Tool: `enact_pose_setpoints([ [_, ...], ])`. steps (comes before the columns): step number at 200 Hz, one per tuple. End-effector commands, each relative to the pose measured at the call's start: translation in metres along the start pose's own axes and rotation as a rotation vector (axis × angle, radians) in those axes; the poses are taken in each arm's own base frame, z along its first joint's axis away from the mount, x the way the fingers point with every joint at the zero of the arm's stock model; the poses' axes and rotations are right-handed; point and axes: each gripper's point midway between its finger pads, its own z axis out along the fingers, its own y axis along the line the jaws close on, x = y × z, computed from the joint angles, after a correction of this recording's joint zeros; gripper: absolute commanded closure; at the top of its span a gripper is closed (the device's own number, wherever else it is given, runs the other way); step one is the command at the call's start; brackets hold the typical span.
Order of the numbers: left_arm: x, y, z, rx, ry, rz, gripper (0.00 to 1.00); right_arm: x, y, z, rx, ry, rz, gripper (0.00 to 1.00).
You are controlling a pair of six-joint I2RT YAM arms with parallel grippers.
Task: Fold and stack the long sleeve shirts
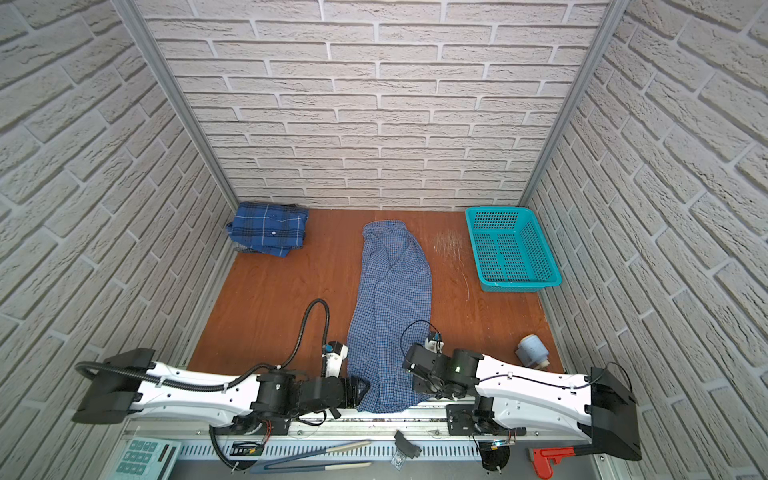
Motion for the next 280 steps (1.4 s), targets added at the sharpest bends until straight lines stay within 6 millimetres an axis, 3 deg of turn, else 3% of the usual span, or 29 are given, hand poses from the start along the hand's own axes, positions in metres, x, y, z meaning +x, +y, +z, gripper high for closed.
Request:
enact_pose_setpoints([
  [1,-0.001,0.025,0.000,-0.137,-0.020,0.020,0.17,0.007,-0.001,0.006,-0.031,0.019,-0.001,0.33],
  [21,0.004,0.027,0.007,-0.184,0.003,0.039,0.16,0.010,0.003,0.010,-0.065,0.034,-0.004,0.19],
  [54,0.007,0.041,0.000,-0.296,-0.012,0.041,0.19,0.015,-0.005,0.013,-0.031,0.052,-0.006,0.18],
  [77,0.013,0.025,0.015,-0.174,-0.006,0.018,0.37,0.018,-0.002,0.018,-0.062,0.062,0.002,0.19],
  [123,0.030,0.013,0.037,-0.134,0.048,0.027,0.54,0.025,0.001,0.026,-0.089,0.081,0.015,0.23],
  [130,0.031,0.011,0.038,-0.108,0.050,0.016,0.60,0.025,0.000,0.027,-0.087,0.082,0.014,0.26],
  [150,0.025,0.005,0.034,-0.063,0.024,-0.005,0.87,0.020,0.006,0.019,-0.100,0.061,0.025,0.48],
  [161,0.016,-0.003,0.028,-0.032,-0.004,-0.014,1.00,0.014,0.016,0.010,-0.140,0.036,0.032,0.61],
  [186,-0.013,-0.031,0.014,0.076,-0.060,-0.023,1.00,-0.005,0.044,-0.016,-0.251,-0.038,0.049,0.82],
  [203,-0.040,-0.045,0.007,0.097,-0.086,-0.004,1.00,-0.023,0.053,-0.035,-0.262,-0.116,0.052,0.90],
  [234,-0.098,-0.054,-0.004,0.093,-0.134,0.037,1.00,-0.073,0.066,-0.071,-0.218,-0.253,0.040,0.94],
  [280,-0.191,-0.048,0.001,0.031,-0.178,0.070,1.00,-0.173,0.072,-0.077,-0.156,-0.345,0.048,0.94],
])
